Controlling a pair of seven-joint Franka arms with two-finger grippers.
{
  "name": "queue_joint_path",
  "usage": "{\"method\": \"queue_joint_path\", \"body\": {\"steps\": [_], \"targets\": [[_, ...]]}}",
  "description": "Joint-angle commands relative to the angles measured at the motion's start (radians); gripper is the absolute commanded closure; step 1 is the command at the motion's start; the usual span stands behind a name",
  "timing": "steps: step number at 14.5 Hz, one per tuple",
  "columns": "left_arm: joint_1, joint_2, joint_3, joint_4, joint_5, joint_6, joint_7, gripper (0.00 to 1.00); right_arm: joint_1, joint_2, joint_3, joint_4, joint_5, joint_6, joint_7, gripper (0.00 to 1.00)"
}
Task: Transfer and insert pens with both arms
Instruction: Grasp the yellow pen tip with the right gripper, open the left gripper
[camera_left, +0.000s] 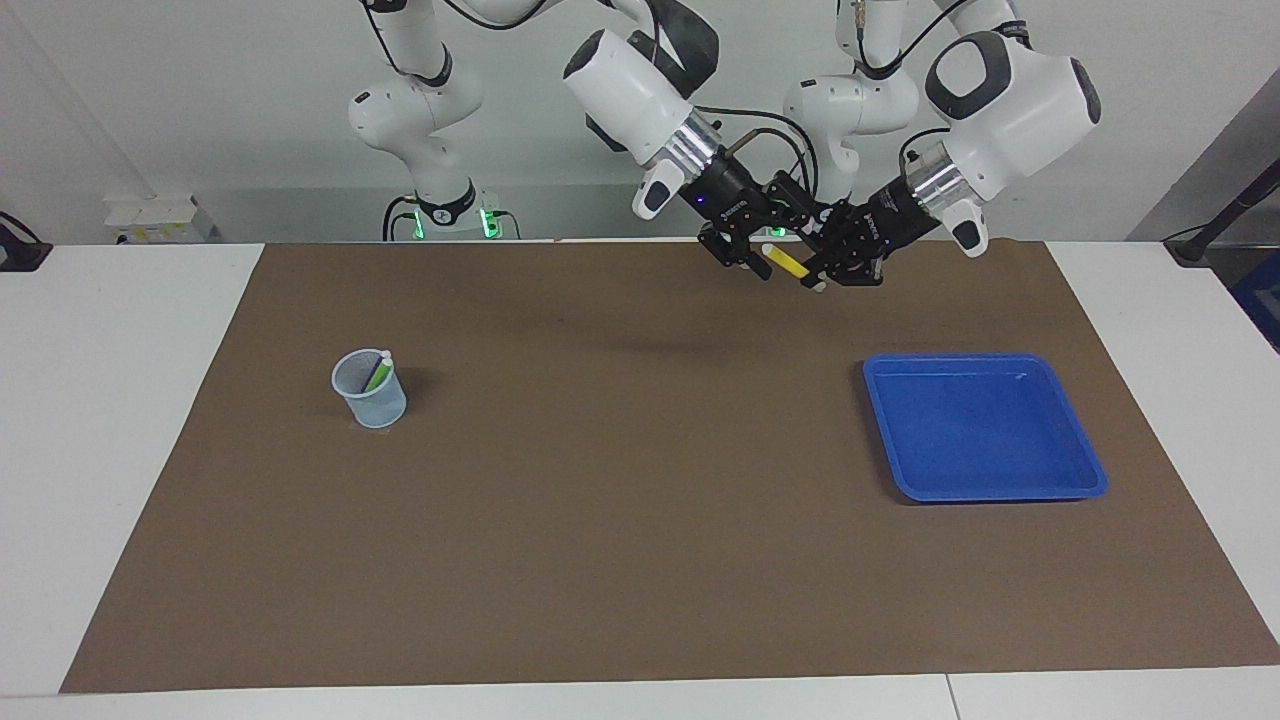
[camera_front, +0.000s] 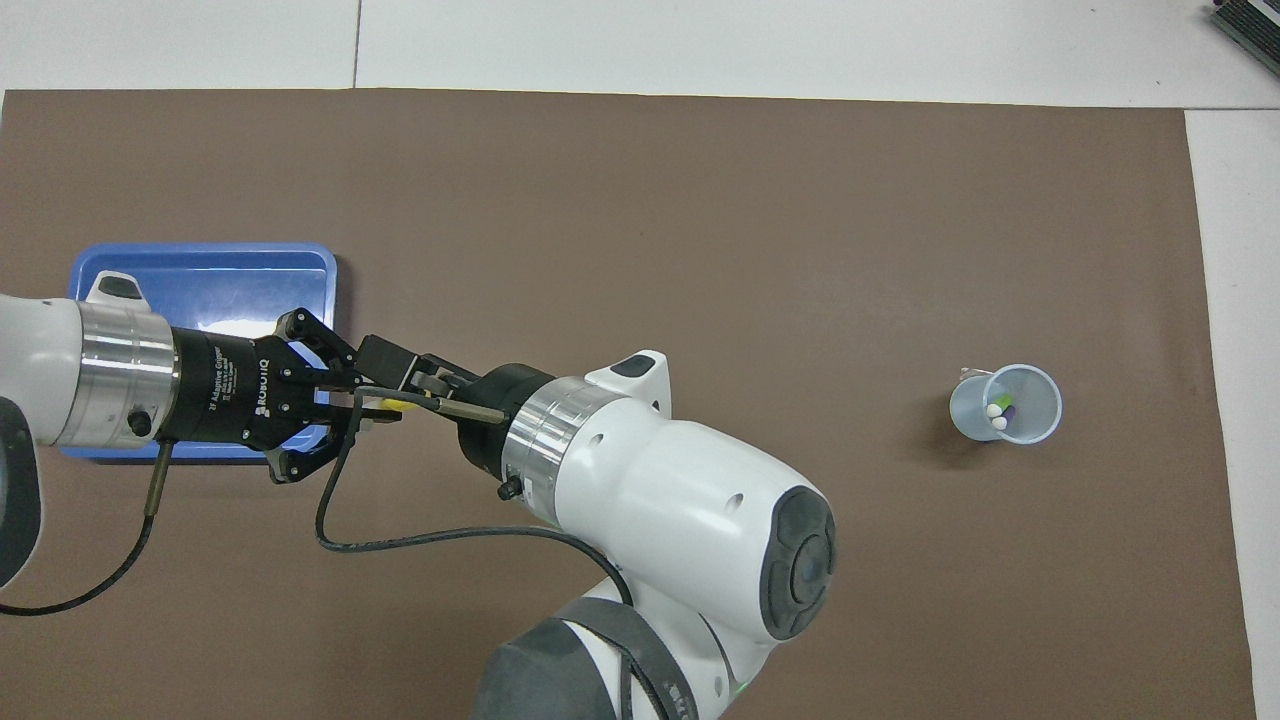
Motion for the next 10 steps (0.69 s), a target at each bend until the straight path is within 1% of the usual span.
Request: {"method": "queue_joint_path", "body": {"steps": [1, 2, 3, 4, 5, 6, 10], "targets": [[-0.020, -0.040, 0.012, -0.042, -0.017, 0.027, -0.020, 1.00, 0.001, 0.001, -0.001, -0.013, 0.004, 0.009, -0.001, 0.14], [-0.020, -0.040, 0.012, -0.042, -0.017, 0.027, -0.020, 1.00, 0.001, -0.001, -0.001, -0.016, 0.004, 0.009, -0.004, 0.18], [-0.020, -0.040, 0.012, -0.042, -0.015, 0.027, -0.020, 1.00, 0.001, -0.001, -0.001, -0.020, 0.004, 0.009, -0.005, 0.25], [-0.020, -0.044, 0.012, -0.042, -0.017, 0.027, -0.022, 1.00, 0.001, -0.002, -0.001, -0.020, 0.004, 0.008, -0.004, 0.36], [-0.020, -0.046, 0.012, -0.042, -0.017, 0.027, -0.020, 1.00, 0.001, -0.004, -0.001, -0.026, 0.004, 0.008, -0.002, 0.43], [-0.020, -0.046, 0.012, -0.042, -0.017, 0.027, -0.020, 1.00, 0.002, -0.005, -0.001, -0.032, 0.004, 0.008, 0.001, 0.45], [-0.020, -0.046, 0.012, -0.042, -0.015, 0.026, -0.022, 1.00, 0.021, -0.015, -0.001, -0.052, 0.004, 0.009, 0.004, 0.45]]}}
